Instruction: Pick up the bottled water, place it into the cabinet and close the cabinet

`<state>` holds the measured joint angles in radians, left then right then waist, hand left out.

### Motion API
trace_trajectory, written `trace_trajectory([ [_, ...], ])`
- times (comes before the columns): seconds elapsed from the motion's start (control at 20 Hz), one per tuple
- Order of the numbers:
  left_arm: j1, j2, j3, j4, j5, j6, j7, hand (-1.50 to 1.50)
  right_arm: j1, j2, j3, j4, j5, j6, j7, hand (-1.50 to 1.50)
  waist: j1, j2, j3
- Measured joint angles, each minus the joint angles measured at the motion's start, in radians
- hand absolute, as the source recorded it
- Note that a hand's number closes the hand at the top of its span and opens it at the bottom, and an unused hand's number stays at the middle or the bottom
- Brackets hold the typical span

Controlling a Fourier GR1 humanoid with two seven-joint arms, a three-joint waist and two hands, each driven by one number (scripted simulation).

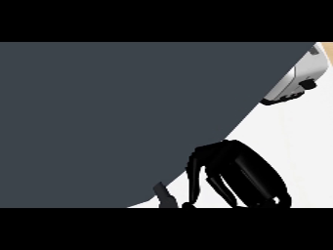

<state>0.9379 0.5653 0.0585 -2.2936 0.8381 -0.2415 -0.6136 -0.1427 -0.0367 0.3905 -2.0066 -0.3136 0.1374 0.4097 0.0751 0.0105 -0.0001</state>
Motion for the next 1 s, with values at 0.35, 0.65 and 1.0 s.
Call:
trace_trajectory([
  [0.35,0.077,-0.010,0.100,0.005,0.079,-0.099,-0.008,-1.50,-0.333,0.026,-0.171,0.297,-0.129,-0.006,0.035,1.50,-0.013,-0.005,0.000],
  [0.65,0.137,-0.045,0.167,0.023,0.111,-0.188,-0.007,-1.50,-0.467,0.013,-0.235,0.489,-0.174,0.105,0.003,1.50,-0.036,-0.017,0.007],
  [1.0,0.173,-0.064,0.214,0.024,0.143,-0.248,0.021,-1.50,-0.523,0.011,-0.239,0.588,-0.182,0.178,-0.034,1.50,-0.049,-0.034,0.021],
])
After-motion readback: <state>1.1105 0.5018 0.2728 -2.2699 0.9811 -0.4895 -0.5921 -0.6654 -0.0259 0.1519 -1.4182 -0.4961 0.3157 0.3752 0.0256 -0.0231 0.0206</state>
